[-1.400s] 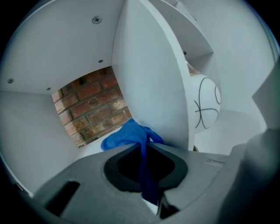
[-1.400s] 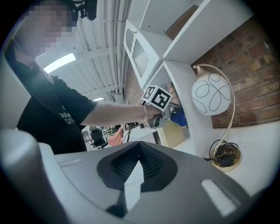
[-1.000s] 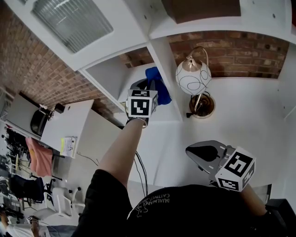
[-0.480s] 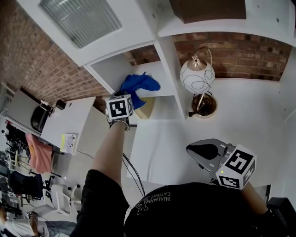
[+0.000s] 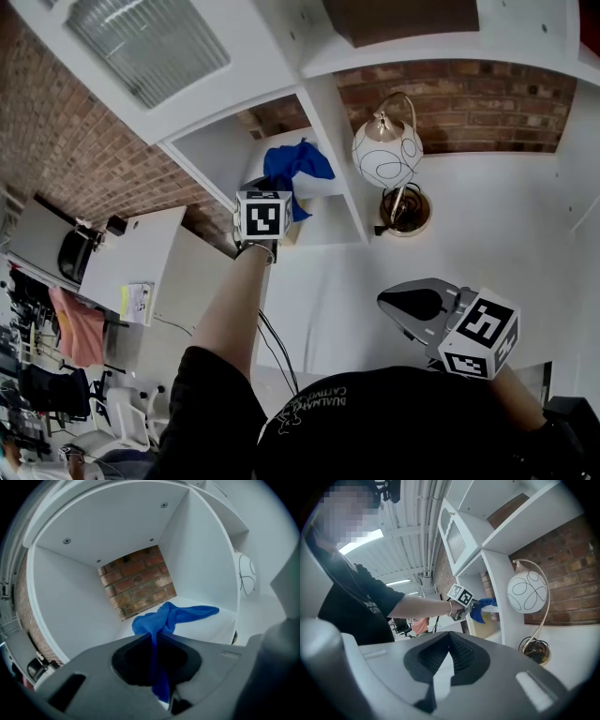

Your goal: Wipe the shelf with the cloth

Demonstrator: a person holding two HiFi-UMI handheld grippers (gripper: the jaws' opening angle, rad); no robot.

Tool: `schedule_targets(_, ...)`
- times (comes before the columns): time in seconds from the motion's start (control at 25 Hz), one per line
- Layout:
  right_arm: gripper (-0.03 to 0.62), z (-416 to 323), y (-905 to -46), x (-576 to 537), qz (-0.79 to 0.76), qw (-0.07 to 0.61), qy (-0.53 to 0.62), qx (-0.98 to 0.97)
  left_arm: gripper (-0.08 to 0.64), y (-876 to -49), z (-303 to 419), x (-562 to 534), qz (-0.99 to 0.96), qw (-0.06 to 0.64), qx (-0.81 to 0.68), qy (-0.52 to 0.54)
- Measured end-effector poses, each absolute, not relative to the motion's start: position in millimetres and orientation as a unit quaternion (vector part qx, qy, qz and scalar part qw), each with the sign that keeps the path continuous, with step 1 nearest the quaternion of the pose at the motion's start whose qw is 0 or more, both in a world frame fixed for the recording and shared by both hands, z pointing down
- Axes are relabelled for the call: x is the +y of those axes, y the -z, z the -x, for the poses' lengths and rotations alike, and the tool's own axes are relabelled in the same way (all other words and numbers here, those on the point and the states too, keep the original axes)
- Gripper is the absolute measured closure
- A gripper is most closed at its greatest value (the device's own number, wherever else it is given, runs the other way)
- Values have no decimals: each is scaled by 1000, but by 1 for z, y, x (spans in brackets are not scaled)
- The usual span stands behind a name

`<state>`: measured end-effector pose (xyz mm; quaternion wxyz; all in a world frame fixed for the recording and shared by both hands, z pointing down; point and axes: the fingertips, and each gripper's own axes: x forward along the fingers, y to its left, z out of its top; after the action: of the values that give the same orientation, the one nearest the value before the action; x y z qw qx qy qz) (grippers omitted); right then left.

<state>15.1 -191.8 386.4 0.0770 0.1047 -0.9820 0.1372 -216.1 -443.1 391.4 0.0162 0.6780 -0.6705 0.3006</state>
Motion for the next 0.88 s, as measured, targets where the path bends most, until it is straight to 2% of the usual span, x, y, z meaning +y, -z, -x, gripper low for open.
schedule_targets(0.6, 584, -29, -373, -199, -130, 74, -134, -980, 537, -392, 114, -452, -748, -5, -609, -264)
schedule_targets(0.88, 584, -25, -378, -195, -119, 81, -133, -981, 535, -389, 95, -444, -766, 8, -604, -221)
